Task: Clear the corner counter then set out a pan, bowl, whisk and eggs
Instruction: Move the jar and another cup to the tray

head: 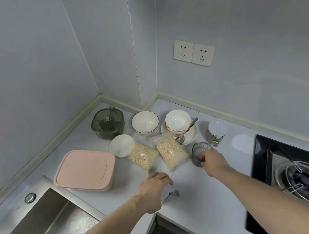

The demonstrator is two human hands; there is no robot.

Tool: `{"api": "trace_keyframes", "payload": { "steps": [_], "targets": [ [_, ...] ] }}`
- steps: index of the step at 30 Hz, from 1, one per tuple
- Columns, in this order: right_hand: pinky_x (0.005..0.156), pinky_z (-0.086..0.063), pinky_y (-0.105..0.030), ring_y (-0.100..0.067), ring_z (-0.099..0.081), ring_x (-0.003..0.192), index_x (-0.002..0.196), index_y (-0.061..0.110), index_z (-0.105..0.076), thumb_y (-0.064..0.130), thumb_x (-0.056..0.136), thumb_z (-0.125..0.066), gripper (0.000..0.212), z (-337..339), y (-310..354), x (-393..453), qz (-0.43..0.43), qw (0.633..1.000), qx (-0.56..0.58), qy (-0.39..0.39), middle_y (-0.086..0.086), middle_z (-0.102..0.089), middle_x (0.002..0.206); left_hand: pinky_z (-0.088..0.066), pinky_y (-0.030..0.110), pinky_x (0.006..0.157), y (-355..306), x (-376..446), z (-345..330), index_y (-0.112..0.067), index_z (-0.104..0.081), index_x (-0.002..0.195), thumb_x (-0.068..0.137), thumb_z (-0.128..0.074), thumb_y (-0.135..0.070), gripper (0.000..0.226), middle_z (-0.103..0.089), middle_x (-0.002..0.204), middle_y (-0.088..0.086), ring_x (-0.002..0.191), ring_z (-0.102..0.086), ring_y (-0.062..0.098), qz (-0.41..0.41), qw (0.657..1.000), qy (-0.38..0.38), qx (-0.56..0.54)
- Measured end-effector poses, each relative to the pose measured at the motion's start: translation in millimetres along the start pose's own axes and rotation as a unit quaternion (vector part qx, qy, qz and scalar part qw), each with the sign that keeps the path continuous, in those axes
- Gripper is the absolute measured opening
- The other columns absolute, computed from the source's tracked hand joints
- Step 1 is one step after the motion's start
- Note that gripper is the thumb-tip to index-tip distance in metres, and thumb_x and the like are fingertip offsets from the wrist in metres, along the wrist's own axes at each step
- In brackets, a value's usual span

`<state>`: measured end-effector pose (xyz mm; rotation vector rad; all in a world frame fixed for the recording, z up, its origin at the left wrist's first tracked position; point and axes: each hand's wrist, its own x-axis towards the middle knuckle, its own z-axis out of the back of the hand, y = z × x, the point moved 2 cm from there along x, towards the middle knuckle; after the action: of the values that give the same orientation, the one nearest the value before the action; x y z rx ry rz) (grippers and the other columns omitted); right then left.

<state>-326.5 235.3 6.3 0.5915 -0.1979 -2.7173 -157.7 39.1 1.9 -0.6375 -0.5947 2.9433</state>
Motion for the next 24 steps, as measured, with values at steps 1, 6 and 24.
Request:
{"api": "trace_keyframes", "payload": {
  "steps": [1, 6, 24],
  "targets": [
    [0.079, -0.051, -0.032, -0.036, -0.064, 0.102, 0.098, 0.018, -0.072, 0.009, 0.088, -0.057, 0.020, -3, 1, -11, 0.006, 1.000, 0.002, 0.002, -0.012, -0.067, 0.106, -0.048, 0.033, 0.104, 0, 0, -1, -0.030, -0.048, 0.139, 0.073, -0.064, 0.003, 0.075, -0.042, 0.146, -0.014, 0.139, -0.035, 0.016, -0.002, 1.000, 0.000, -0.001],
    [0.086, -0.051, -0.031, -0.029, -0.066, 0.108, 0.106, 0.021, -0.073, 0.021, 0.093, -0.065, 0.015, -35, -5, -64, 0.027, 0.999, 0.019, 0.032, -0.005, -0.072, 0.112, -0.036, 0.031, 0.118, 4, 1, -6, -0.028, -0.044, 0.144, 0.074, -0.064, 0.005, 0.080, -0.037, 0.153, -0.012, 0.148, -0.027, 0.019, -0.019, 1.000, -0.003, 0.018],
    [0.109, -0.043, -0.037, -0.032, -0.035, 0.139, 0.160, 0.020, -0.013, 0.029, 0.079, -0.079, 0.105, -46, 15, -92, -0.023, 0.996, 0.064, 0.063, -0.001, -0.017, 0.159, -0.046, 0.042, 0.107, 0, -6, -17, -0.025, -0.022, 0.155, 0.086, -0.068, -0.014, 0.083, -0.031, 0.154, 0.000, 0.133, -0.042, 0.034, 0.126, 0.990, -0.019, -0.060]
  ]
}}
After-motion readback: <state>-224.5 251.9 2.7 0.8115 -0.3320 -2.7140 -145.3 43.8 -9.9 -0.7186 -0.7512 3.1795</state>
